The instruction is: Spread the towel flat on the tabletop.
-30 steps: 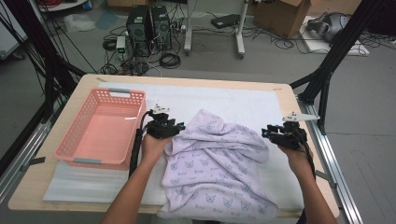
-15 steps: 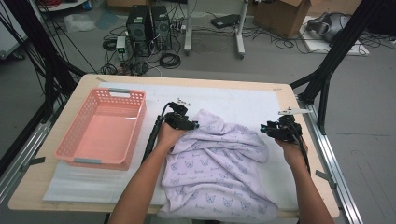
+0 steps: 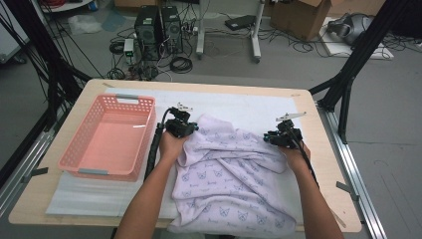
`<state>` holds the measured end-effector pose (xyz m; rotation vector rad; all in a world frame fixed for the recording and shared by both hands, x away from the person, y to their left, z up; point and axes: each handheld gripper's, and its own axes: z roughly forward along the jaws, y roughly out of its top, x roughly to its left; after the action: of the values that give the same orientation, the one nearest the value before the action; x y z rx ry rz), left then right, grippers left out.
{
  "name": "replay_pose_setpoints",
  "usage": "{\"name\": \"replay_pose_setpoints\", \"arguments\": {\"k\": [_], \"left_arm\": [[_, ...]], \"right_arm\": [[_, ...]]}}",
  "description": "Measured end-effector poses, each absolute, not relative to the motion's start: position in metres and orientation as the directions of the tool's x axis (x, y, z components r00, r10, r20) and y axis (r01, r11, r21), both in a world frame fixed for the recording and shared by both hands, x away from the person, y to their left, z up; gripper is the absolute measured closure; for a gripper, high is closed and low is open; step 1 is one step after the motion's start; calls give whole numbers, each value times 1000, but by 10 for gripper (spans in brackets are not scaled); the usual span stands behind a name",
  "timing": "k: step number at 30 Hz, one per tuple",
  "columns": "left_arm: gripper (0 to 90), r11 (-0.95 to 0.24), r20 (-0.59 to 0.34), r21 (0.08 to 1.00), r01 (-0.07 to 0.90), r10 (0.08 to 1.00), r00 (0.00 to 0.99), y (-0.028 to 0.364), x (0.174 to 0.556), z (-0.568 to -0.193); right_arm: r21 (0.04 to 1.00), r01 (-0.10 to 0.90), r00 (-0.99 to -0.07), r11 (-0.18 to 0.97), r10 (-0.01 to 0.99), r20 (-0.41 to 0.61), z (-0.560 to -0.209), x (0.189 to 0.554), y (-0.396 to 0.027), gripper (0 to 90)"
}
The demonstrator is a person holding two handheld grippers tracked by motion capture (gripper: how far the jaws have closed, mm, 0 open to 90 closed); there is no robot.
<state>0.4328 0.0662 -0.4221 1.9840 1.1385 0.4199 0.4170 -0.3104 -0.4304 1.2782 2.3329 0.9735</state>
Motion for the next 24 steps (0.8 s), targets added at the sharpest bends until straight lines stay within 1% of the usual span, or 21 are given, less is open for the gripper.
{"name": "replay_pose_setpoints", "arguments": {"k": [2,4,5,7,8,9,10,12,14,15,16,17,18,19,21,23,24], "left_arm": [[871,-279,-101,771,573,834,542,67,431,-420],[870,-270,-103,778,567,836,539,68,428,-419],[870,-260,-111,779,571,839,533,68,428,-420],[870,-257,-114,774,579,843,526,70,427,-423],[869,-261,-114,769,584,843,526,71,426,-425],[869,-256,-117,771,583,843,525,71,426,-426],[870,-251,-119,772,584,845,521,72,424,-428],[869,-251,-122,769,588,846,520,74,423,-430],[867,-255,-125,761,596,845,521,74,423,-431],[866,-259,-121,761,595,844,522,73,422,-430],[866,-258,-122,764,592,842,525,73,422,-429],[867,-258,-118,768,586,842,526,72,421,-428],[867,-257,-110,775,577,844,525,71,421,-427],[867,-254,-107,782,569,845,524,71,421,-426],[869,-216,-119,806,551,853,508,72,421,-422],[870,-169,-131,827,536,869,477,73,421,-418],[870,-145,-144,835,531,873,466,75,421,-417]], "right_arm": [[693,620,-581,368,809,90,-433,418,-304,687],[694,608,-608,386,788,94,-435,418,-296,687],[699,608,-622,376,773,126,-435,418,-291,686],[708,603,-649,367,742,167,-435,418,-286,636],[699,616,-667,363,712,219,-435,417,-281,598],[693,616,-685,374,690,236,-435,417,-278,572],[686,617,-689,386,686,233,-436,416,-274,548],[681,598,-695,423,697,177,-436,414,-268,509],[674,605,-682,423,713,165,-436,413,-267,482],[671,614,-676,416,716,174,-437,414,-268,493],[666,630,-669,400,715,204,-438,414,-268,571],[662,627,-687,411,693,220,-436,413,-269,722],[665,608,-704,434,681,199,-434,411,-268,778],[667,586,-716,461,680,159,-431,410,-267,816],[677,561,-712,477,695,101,-426,410,-271,836],[708,541,-653,453,757,14,-418,412,-283,837],[721,530,-602,446,797,-51,-414,412,-289,837]]}}
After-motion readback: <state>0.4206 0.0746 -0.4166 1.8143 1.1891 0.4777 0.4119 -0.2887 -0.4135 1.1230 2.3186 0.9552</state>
